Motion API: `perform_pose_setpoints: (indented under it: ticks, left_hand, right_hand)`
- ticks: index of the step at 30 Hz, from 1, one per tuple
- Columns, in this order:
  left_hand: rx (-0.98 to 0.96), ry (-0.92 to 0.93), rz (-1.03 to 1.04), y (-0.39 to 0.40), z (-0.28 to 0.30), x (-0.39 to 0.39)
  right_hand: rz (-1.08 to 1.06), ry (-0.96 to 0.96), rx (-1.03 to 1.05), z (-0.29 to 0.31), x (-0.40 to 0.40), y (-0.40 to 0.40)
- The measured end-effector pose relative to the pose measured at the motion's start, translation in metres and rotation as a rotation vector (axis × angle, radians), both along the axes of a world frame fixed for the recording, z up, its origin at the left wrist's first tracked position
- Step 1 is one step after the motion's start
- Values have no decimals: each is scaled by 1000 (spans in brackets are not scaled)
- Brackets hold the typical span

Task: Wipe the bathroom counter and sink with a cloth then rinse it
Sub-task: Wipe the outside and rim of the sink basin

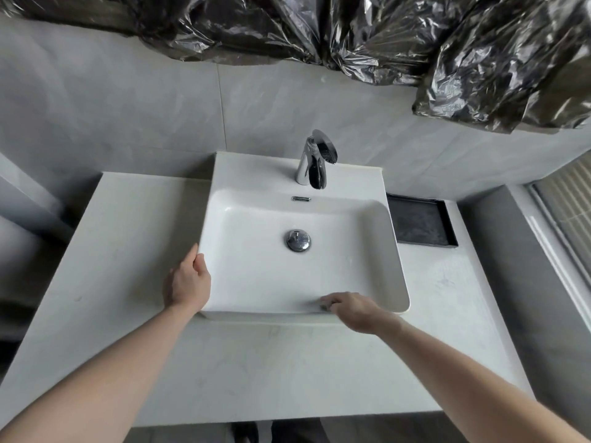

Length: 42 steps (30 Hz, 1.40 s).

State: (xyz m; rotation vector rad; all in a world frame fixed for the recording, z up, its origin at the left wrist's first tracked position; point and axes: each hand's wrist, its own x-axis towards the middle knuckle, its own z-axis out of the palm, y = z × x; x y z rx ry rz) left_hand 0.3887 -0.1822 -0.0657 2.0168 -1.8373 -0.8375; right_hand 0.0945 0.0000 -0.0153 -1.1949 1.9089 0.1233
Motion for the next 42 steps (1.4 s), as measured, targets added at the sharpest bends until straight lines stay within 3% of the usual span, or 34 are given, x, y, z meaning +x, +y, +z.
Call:
perform_pose_setpoints:
  ticks: [7,12,15,23,32,37,42]
  left_hand:
    - [35,-41,-23,0,-2,2]
    - [92,-30,-13,-3,-2,1]
    - [134,-12,34,-5,-3,0]
    - [196,17,183,5,7,-20]
    - [229,-192,121,18,-3,-23]
    - [190,-239,99,19,-6,-22]
    - [184,-241,82,19,-2,-21]
  right_hand:
    - [84,-176,-141,-14,73,-24]
    - [182,-84,-131,-35,13,-5]
    - [106,-113,-99,-48,-26,2]
    - [378,163,-195,-57,-82,-18]
    - [381,472,-184,-55,-154,-87]
    - [401,601,-171,-66,-154,-95]
    - [675,781,-79,-54,-153,-65]
